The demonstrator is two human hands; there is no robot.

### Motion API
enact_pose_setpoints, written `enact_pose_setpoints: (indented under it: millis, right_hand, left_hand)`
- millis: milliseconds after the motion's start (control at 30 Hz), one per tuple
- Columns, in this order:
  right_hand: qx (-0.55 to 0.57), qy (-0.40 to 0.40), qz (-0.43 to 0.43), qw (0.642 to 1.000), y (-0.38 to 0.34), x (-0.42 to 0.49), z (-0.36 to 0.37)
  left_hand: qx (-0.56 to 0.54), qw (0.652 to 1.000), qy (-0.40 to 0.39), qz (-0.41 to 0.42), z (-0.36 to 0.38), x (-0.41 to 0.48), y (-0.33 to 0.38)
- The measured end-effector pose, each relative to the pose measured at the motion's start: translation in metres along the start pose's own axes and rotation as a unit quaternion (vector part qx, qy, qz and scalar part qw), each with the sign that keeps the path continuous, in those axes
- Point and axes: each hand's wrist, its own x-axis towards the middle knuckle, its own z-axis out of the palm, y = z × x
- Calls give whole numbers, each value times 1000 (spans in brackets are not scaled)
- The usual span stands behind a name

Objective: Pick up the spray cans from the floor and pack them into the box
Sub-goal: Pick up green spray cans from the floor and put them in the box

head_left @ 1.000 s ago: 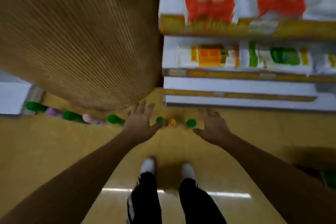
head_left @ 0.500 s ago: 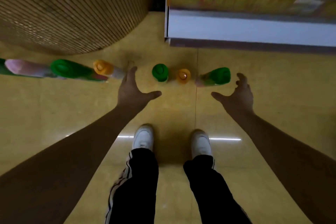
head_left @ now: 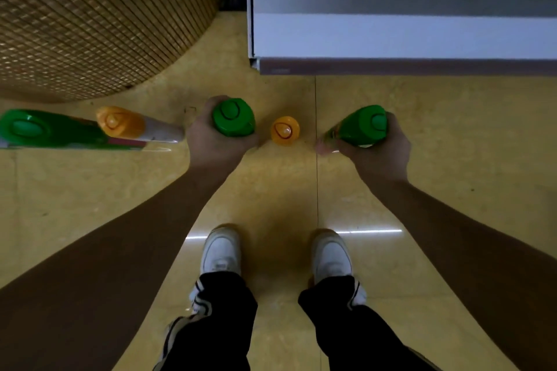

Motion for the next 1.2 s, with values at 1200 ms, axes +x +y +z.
enact_pose_setpoints:
  millis: [1200]
  right_hand:
    - [127, 490, -148, 850, -439, -434, -798]
  left_hand:
    - [-34, 806, -163, 569, -196, -494, 898]
